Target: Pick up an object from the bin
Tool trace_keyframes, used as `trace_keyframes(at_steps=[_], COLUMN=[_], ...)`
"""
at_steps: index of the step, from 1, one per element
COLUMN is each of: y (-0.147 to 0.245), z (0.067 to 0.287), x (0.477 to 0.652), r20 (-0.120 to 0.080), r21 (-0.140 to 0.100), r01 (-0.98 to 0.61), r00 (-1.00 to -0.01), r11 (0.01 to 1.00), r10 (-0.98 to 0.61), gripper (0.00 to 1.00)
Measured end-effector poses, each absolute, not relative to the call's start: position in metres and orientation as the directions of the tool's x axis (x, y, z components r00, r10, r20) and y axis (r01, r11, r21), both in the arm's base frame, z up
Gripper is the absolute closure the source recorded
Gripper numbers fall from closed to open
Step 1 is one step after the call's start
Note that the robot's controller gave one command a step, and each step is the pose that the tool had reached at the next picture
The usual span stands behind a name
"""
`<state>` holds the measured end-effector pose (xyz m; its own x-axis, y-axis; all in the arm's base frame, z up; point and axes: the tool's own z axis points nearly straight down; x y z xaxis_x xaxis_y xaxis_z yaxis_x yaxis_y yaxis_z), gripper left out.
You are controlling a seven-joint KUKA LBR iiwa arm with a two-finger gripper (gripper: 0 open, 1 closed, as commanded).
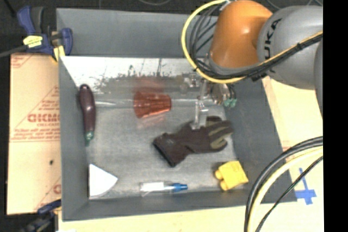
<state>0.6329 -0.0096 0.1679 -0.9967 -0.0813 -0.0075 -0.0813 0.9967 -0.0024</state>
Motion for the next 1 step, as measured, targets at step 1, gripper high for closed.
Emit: trace_keyframes(at_steps=[1], y=[-0.0154], z=[0.1338], x=[0.6158], r20=[-0.006], r21=[0.0], r01=[-0.023], r00=[-1.0], r11=[1.0], r10=[-0.023], gripper=[0.0])
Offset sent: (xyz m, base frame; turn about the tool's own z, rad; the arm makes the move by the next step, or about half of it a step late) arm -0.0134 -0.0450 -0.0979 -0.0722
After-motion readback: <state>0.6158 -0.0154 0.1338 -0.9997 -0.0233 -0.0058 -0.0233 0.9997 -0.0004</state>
